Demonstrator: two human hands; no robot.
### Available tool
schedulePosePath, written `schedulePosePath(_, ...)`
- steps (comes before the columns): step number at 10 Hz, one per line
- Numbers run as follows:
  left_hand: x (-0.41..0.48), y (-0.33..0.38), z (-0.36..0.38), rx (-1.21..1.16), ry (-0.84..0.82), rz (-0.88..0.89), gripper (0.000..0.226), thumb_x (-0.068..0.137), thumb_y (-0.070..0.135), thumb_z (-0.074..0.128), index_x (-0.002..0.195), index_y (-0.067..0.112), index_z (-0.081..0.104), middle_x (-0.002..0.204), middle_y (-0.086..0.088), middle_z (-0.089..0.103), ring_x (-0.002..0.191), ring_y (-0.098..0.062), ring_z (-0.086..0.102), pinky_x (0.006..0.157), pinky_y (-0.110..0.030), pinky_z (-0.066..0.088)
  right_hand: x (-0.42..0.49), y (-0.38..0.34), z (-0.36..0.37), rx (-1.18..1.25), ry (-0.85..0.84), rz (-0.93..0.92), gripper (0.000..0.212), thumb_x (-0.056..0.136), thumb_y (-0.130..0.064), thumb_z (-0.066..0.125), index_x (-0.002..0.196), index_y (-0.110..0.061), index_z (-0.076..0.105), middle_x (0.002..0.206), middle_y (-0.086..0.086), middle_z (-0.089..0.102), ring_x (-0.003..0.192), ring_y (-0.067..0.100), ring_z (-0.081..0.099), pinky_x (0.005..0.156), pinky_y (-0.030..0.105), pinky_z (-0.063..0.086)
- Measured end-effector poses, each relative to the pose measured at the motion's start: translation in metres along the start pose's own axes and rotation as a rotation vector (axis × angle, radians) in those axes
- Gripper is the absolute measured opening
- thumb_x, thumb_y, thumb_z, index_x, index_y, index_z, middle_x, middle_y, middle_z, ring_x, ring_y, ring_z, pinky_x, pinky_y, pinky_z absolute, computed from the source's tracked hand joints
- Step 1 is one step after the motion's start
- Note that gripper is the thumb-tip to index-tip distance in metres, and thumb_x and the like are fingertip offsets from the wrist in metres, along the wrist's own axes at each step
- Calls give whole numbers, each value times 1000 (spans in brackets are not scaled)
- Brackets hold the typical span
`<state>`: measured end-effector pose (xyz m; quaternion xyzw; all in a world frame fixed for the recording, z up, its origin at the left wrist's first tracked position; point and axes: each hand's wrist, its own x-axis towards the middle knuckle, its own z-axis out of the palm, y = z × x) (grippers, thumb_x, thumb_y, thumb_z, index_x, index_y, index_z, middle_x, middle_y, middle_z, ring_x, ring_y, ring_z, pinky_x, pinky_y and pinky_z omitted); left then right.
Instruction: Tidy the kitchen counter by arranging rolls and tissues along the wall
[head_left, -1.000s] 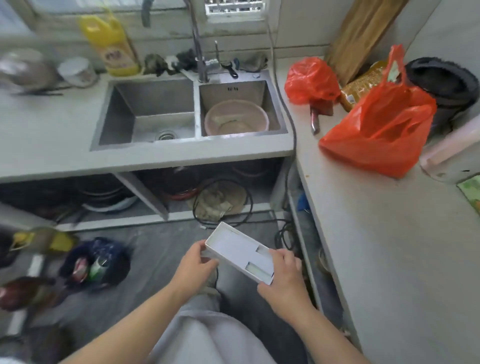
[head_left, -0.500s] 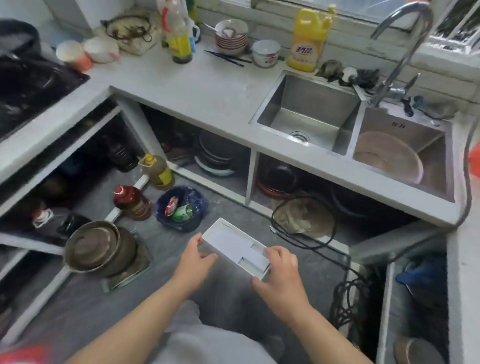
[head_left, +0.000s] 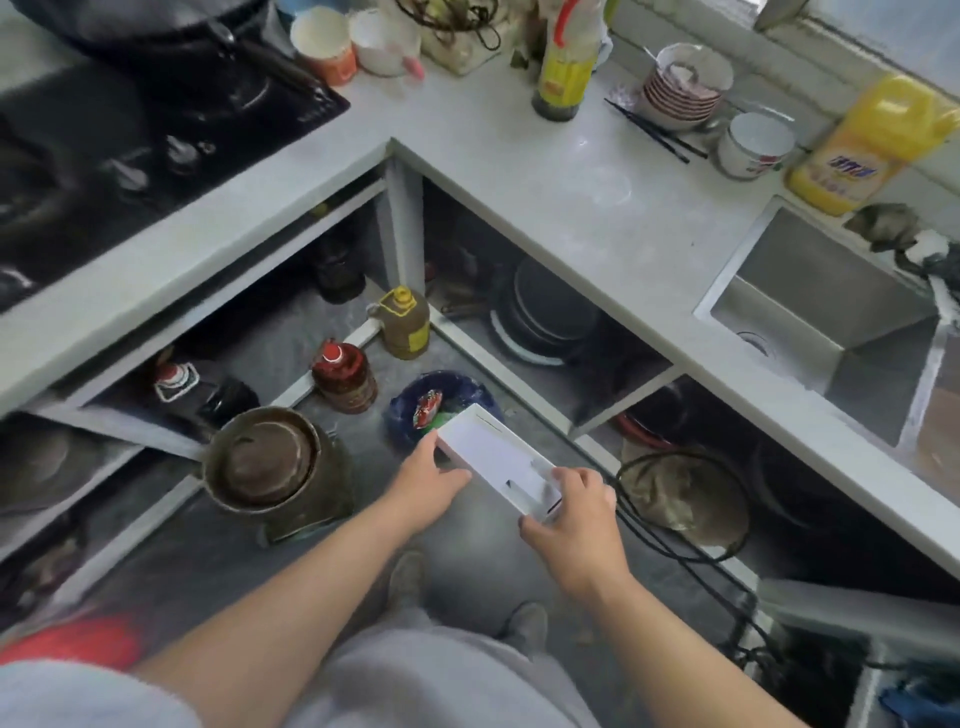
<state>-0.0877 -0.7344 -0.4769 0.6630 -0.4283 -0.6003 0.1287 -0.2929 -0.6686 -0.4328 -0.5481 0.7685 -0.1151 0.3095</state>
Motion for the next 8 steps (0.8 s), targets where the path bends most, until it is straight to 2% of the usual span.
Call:
schedulePosePath(1, 17, 7, -16, -35, 35, -9, 74, 81, 31, 69, 149, 29, 41, 144, 4, 56, 114, -12, 54, 88, -26, 45, 33, -16, 7, -47, -24, 21, 62, 74, -33, 69, 131, -19, 49, 114, -11, 36, 114, 13, 27, 89, 25, 32)
schedulePosePath(2, 35, 8, -27, -26, 91, -42, 77, 87, 25, 70, 156, 20, 34, 155, -2, 45, 127, -17, 50, 102, -30, 41, 70, -26, 15, -95, -73, 34, 65, 75, -34, 70, 134, -16, 49, 125, -1, 43, 120, 20, 31, 92, 29, 34)
schedulePosePath(3, 46, 13, -35, -1, 110, -74, 76, 91, 24, 68, 157, 21, 30, 158, -4, 41, 133, -21, 51, 110, -37, 42, 109, -33, 23, -112, -119, 44, 65, 77, -35, 71, 134, -13, 48, 129, 6, 44, 122, 27, 32, 97, 36, 37)
schedulePosePath(4, 56, 22, -40, 62, 124, -99, 73, 94, 28, 66, 157, 26, 29, 156, -6, 43, 131, -18, 53, 98, -28, 42, 151, -41, 33, -136, -153, 30, 59, 79, -35, 69, 130, -13, 49, 128, 9, 44, 121, 28, 31, 91, 37, 39)
schedulePosePath(5, 65, 34, -42, 115, 165, -135, 71, 94, 29, 65, 156, 25, 31, 153, -8, 46, 131, -17, 54, 96, -24, 40, 190, -52, 43, -171, -206, 9, 51, 83, -39, 68, 123, -12, 50, 128, 12, 44, 120, 31, 33, 88, 39, 41)
schedulePosePath(6, 79, 42, -44, 106, 200, -164, 69, 93, 30, 66, 154, 27, 34, 152, -6, 47, 129, -14, 55, 92, -22, 38, 226, -63, 59, -115, -260, 19, 51, 85, -39, 70, 122, -9, 50, 139, 14, 37, 127, 33, 34, 98, 43, 43)
schedulePosePath(7, 93, 41, -46, 85, 249, -182, 68, 91, 29, 67, 152, 26, 38, 150, -3, 49, 123, -10, 55, 95, -25, 43, 250, -65, 72, -105, -374, 7, 53, 85, -37, 70, 124, -7, 51, 141, 15, 38, 131, 35, 37, 104, 44, 42)
schedulePosePath(8, 103, 34, -44, 71, 280, -211, 63, 90, 27, 69, 148, 22, 45, 149, -3, 49, 128, -15, 54, 106, -36, 47, 252, -53, 79, -139, -490, -44, 49, 86, -36, 69, 124, -8, 54, 128, 14, 47, 122, 35, 46, 99, 42, 45)
